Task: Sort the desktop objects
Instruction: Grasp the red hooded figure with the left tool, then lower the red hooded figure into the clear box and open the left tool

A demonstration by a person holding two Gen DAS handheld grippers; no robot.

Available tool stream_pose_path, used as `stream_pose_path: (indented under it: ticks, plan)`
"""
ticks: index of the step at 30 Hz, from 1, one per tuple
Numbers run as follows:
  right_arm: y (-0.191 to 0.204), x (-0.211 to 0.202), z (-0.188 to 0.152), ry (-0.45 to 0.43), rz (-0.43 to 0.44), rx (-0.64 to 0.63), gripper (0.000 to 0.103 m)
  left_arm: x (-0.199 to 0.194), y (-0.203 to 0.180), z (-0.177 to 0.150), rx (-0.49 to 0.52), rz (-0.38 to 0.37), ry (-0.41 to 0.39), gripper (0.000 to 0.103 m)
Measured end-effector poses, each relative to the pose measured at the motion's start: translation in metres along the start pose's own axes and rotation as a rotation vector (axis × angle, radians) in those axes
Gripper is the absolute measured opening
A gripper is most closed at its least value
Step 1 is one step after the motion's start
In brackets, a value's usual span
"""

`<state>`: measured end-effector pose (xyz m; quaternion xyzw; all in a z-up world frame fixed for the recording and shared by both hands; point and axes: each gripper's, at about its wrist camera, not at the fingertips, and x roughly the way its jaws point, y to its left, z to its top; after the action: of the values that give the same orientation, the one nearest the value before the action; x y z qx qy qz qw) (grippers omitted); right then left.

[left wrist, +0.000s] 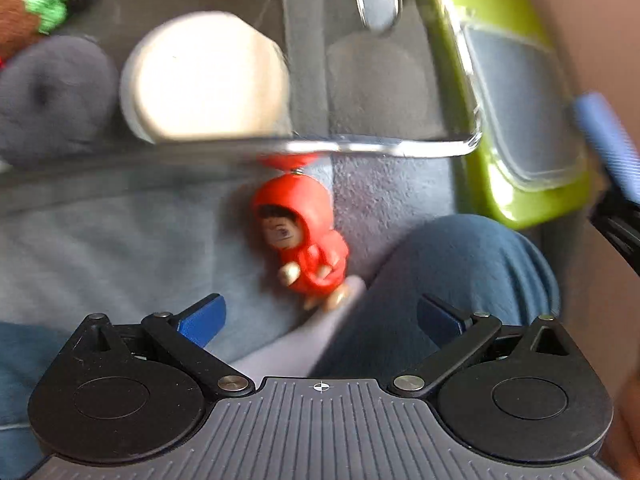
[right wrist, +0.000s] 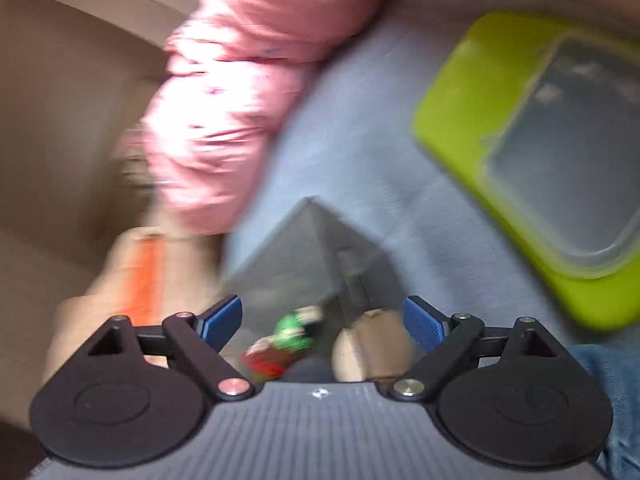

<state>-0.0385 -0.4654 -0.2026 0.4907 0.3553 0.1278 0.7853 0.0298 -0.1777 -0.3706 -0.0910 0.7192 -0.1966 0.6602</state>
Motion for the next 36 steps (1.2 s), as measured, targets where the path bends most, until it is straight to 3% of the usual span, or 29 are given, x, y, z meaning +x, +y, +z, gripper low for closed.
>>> stream_pose_path:
  ticks: [2, 4, 9, 10, 11, 15, 20, 27, 30, 34, 36]
  plan:
    - [-0.013, -0.016, 0.003, -0.012, 0.195, 0.068, 0.092, 0.005, -0.006, 0.001, -0.006, 0.059, -0.055, 0.103]
    - [-0.024, -0.027, 0.007, -0.03, 0.351, 0.126, 0.097, 0.012, -0.01, 0.003, 0.007, 0.092, -0.06, 0.103]
    - [-0.068, -0.019, 0.013, -0.035, 0.493, 0.239, 0.101, 0.026, -0.015, 0.006, 0.03, 0.142, -0.061, 0.101]
    - [-0.078, -0.019, 0.01, -0.029, 0.513, 0.27, 0.101, 0.026, -0.012, 0.004, 0.017, 0.122, -0.066, 0.092]
    - [-0.085, -0.021, 0.007, -0.023, 0.524, 0.294, 0.101, 0.025, -0.011, 0.004, 0.02, 0.116, -0.054, 0.056]
    - [-0.094, -0.01, 0.009, -0.011, 0.538, 0.29, 0.102, 0.016, -0.011, -0.001, 0.061, 0.113, -0.051, 0.056]
    - [-0.106, 0.005, 0.014, 0.001, 0.62, 0.346, 0.103, -0.002, -0.01, -0.012, 0.108, 0.106, -0.07, 0.056]
    - [-0.101, 0.018, 0.02, 0.033, 0.574, 0.353, 0.103, -0.053, 0.0, -0.04, 0.159, 0.004, -0.071, 0.056]
    - [-0.091, 0.019, 0.018, 0.048, 0.517, 0.314, 0.103, -0.091, 0.004, -0.057, 0.202, -0.075, -0.079, 0.056]
    - [-0.067, 0.02, 0.01, 0.09, 0.431, 0.212, 0.103, -0.16, 0.005, -0.071, 0.258, -0.106, -0.147, 0.056]
    - [-0.062, 0.026, 0.003, 0.126, 0.457, 0.226, 0.103, -0.199, 0.004, -0.07, 0.267, -0.113, -0.195, 0.056]
